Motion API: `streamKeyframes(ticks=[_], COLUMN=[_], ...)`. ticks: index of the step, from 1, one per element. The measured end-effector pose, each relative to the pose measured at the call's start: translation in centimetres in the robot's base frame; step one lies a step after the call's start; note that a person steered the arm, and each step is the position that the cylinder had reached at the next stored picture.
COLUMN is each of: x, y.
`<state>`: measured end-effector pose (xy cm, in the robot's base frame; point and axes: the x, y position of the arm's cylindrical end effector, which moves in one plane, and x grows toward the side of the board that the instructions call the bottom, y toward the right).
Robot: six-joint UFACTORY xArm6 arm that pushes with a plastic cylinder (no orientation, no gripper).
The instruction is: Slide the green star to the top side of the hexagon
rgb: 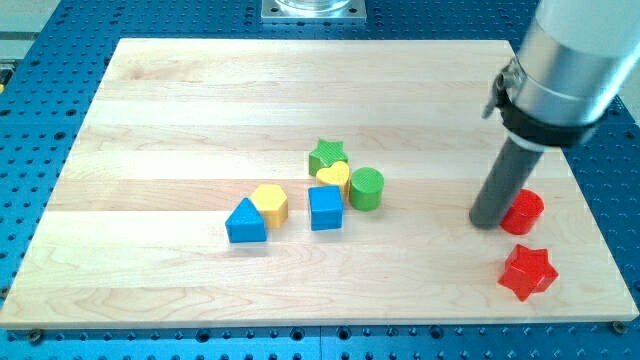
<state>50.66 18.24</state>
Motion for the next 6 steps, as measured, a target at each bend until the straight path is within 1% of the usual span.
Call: streamKeyframes(ticks=[1,2,3,4,5,6], x=[-1.3,-5.8,-9.1,-8.6,-8.0,-5.1], y=[-7.0,-5.8,-10.2,-19.2,-24.7,-28.3])
